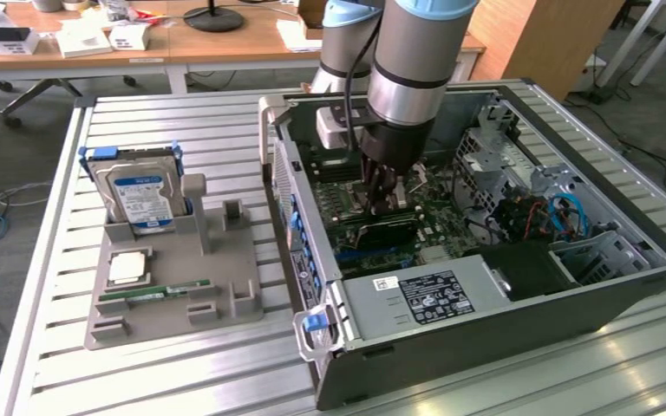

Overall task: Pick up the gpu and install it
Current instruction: 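Press down on the gpu until it lock into place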

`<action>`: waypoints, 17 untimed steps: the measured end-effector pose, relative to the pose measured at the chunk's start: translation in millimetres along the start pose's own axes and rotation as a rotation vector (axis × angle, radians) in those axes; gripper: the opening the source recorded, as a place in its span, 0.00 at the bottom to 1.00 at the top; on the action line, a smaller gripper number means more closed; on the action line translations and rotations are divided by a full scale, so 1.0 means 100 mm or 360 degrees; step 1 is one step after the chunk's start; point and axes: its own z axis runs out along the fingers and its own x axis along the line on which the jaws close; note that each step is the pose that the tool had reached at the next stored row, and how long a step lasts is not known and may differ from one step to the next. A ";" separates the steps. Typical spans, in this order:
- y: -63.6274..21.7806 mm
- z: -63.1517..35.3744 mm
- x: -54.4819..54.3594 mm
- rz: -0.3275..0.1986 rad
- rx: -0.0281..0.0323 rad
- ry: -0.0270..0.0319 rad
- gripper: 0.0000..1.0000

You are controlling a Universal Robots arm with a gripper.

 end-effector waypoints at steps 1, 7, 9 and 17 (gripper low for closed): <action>0.000 0.003 0.00 0.0000 0.00001 -0.00003 0.11; 0.000 0.022 0.00 0.0000 0.00001 -0.00001 0.11; 0.000 0.029 0.00 0.0000 0.00002 -0.00003 0.11; 0.000 0.030 0.00 0.0000 0.00001 -0.00001 0.11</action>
